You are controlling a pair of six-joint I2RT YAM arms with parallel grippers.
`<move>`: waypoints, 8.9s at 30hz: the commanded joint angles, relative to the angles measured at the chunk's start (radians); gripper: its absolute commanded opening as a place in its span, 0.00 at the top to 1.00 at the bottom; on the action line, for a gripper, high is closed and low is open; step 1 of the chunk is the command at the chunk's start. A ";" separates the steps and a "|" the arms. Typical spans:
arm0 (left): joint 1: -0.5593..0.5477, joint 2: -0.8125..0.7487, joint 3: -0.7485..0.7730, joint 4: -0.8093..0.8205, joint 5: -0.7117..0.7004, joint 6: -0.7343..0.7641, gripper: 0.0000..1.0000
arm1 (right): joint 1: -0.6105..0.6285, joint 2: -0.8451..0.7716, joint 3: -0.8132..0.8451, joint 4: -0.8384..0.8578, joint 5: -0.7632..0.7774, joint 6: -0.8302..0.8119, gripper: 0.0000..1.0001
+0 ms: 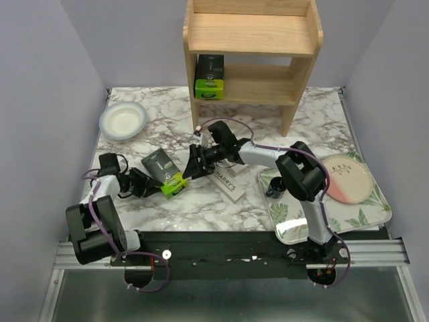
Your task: Place and organize the shaving razors onto the shelf
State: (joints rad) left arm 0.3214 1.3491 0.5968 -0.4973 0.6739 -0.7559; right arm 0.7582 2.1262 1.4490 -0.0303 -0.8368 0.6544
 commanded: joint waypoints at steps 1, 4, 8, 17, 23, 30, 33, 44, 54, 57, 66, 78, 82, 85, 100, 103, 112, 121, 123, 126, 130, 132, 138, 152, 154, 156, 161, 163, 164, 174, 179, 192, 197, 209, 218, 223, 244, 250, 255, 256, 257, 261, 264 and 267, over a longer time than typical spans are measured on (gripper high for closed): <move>0.021 -0.028 -0.066 -0.087 -0.240 0.061 0.89 | 0.036 0.064 0.060 -0.063 0.053 0.021 0.24; 0.041 -0.027 -0.048 -0.154 -0.296 0.066 1.00 | 0.056 0.095 0.089 -0.083 0.056 0.011 0.24; 0.048 -0.021 -0.051 -0.162 -0.301 0.061 1.00 | 0.073 0.135 0.128 -0.062 0.061 0.025 0.23; 0.051 -0.011 -0.057 -0.150 -0.303 0.059 1.00 | 0.086 0.146 0.120 -0.114 0.111 0.051 0.22; 0.051 -0.010 -0.068 -0.132 -0.283 0.056 1.00 | 0.079 0.129 0.086 -0.059 0.087 0.071 0.38; 0.053 -0.025 -0.069 -0.124 -0.270 0.053 1.00 | 0.092 0.178 0.122 -0.014 0.035 0.099 0.68; 0.051 -0.033 -0.077 -0.104 -0.237 0.046 0.93 | 0.090 0.172 0.105 0.059 -0.008 0.117 0.86; 0.051 -0.214 -0.169 0.100 -0.086 -0.055 0.20 | 0.021 0.104 0.122 0.181 -0.070 0.252 1.00; 0.024 -0.162 -0.252 0.520 0.061 -0.207 0.12 | 0.006 0.067 0.068 0.182 -0.120 0.269 0.99; 0.012 -0.105 -0.226 0.650 0.137 -0.263 0.12 | 0.007 0.054 0.042 0.165 -0.120 0.260 1.00; -0.064 -0.131 -0.166 0.621 0.121 -0.304 0.09 | 0.004 0.005 -0.013 0.119 -0.097 0.228 0.99; -0.108 -0.150 -0.200 0.499 0.076 -0.299 0.07 | 0.004 -0.034 -0.035 0.196 -0.105 0.252 0.99; -0.111 -0.136 -0.193 0.534 0.072 -0.325 0.07 | 0.004 -0.040 -0.053 0.231 -0.119 0.263 0.99; -0.111 -0.093 -0.209 0.660 0.056 -0.388 0.05 | 0.004 -0.026 -0.036 0.211 -0.124 0.257 0.99; -0.105 0.055 -0.158 0.938 0.156 -0.448 0.36 | 0.003 -0.049 -0.055 0.136 -0.068 0.206 0.50; -0.091 0.036 -0.196 0.960 0.168 -0.398 0.37 | -0.026 -0.101 -0.073 0.136 -0.055 0.199 0.42; -0.061 -0.045 -0.241 1.069 0.253 -0.396 0.42 | -0.131 -0.167 -0.182 0.154 -0.079 0.146 0.35; -0.068 -0.099 -0.227 1.174 0.354 -0.490 0.41 | -0.132 -0.135 -0.185 0.277 -0.177 0.214 0.20; -0.079 -0.105 -0.230 1.175 0.354 -0.496 0.41 | -0.132 -0.117 -0.180 0.296 -0.192 0.234 0.20; -0.090 -0.107 -0.219 1.187 0.360 -0.511 0.39 | -0.131 -0.097 -0.162 0.283 -0.205 0.235 0.09; -0.102 -0.078 -0.206 1.230 0.365 -0.546 0.39 | -0.123 -0.071 -0.157 0.329 -0.241 0.271 0.06; -0.110 -0.062 -0.197 1.261 0.365 -0.568 0.39 | -0.119 -0.063 -0.142 0.351 -0.255 0.289 0.06; -0.156 0.001 -0.169 1.335 0.359 -0.609 0.37 | -0.097 -0.042 -0.116 0.495 -0.314 0.372 0.07; -0.173 0.048 -0.126 1.329 0.302 -0.576 0.28 | -0.092 -0.116 -0.124 0.376 -0.308 0.214 0.63; -0.171 0.044 -0.112 1.318 0.296 -0.573 0.25 | -0.105 -0.141 -0.151 0.343 -0.292 0.183 0.68; -0.165 0.035 -0.085 1.286 0.303 -0.568 0.23 | -0.118 -0.189 -0.173 0.320 -0.274 0.159 0.70; -0.096 -0.022 -0.009 1.152 0.328 -0.528 0.20 | -0.210 -0.311 -0.274 0.215 -0.271 0.044 0.72; -0.055 -0.045 0.030 1.090 0.343 -0.496 0.20 | -0.265 -0.382 -0.309 0.181 -0.289 -0.013 0.72; -0.044 -0.051 0.043 1.062 0.348 -0.456 0.20 | -0.282 -0.408 -0.346 0.147 -0.310 -0.027 0.72; -0.195 -0.105 0.173 0.664 0.345 -0.068 0.45 | -0.563 -0.738 -0.501 -0.075 -0.337 -0.150 0.72; -0.413 -0.045 0.303 0.499 0.329 0.170 1.00 | -0.710 -0.759 -0.457 -0.106 -0.332 -0.170 0.71; -0.765 0.120 0.727 0.169 0.217 0.544 1.00 | -0.855 -0.490 -0.122 -0.149 -0.332 -0.181 0.67; -0.768 0.140 0.738 0.181 0.211 0.552 1.00 | -0.901 -0.401 -0.073 -0.120 -0.344 -0.075 0.62; -0.782 0.197 0.773 0.186 0.219 0.556 1.00 | -0.988 -0.359 0.007 -0.155 -0.232 -0.007 0.34; -0.855 0.261 0.955 0.192 0.069 0.518 1.00 | -1.013 -0.397 -0.044 -0.128 -0.234 0.039 0.23; -0.959 0.369 1.173 0.125 -0.325 0.532 1.00 | -1.013 -0.417 -0.081 -0.097 -0.240 0.059 0.22; -1.088 0.821 1.575 0.316 -0.952 0.635 1.00 | -1.013 -0.450 -0.139 -0.048 -0.262 0.116 0.23; -1.101 0.886 1.624 0.345 -0.924 0.629 1.00 | -1.011 -0.474 -0.154 -0.034 -0.269 0.123 0.23; -1.107 0.927 1.650 0.364 -0.883 0.619 1.00 | -1.010 -0.512 -0.196 -0.020 -0.257 0.122 0.23; -1.107 0.930 1.650 0.384 -0.876 0.621 1.00 | -1.010 -0.517 -0.200 -0.025 -0.252 0.119 0.23; -1.107 0.933 1.661 0.391 -0.869 0.625 1.00 | -1.010 -0.520 -0.202 -0.028 -0.251 0.114 0.23; -1.104 0.952 1.684 0.424 -0.869 0.635 1.00 | -1.004 -0.529 -0.205 -0.028 -0.245 0.108 0.23; -1.102 0.953 1.683 0.439 -0.876 0.645 1.00 | -1.002 -0.538 -0.200 -0.033 -0.245 0.100 0.23; -1.091 0.960 1.675 0.466 -0.857 0.653 1.00 | -1.001 -0.555 -0.205 -0.051 -0.249 0.085 0.22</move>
State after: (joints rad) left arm -0.7715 2.2948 2.2440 -0.1272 -0.2241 -0.1162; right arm -0.2497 1.6199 1.2545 -0.0761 -1.0870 0.7670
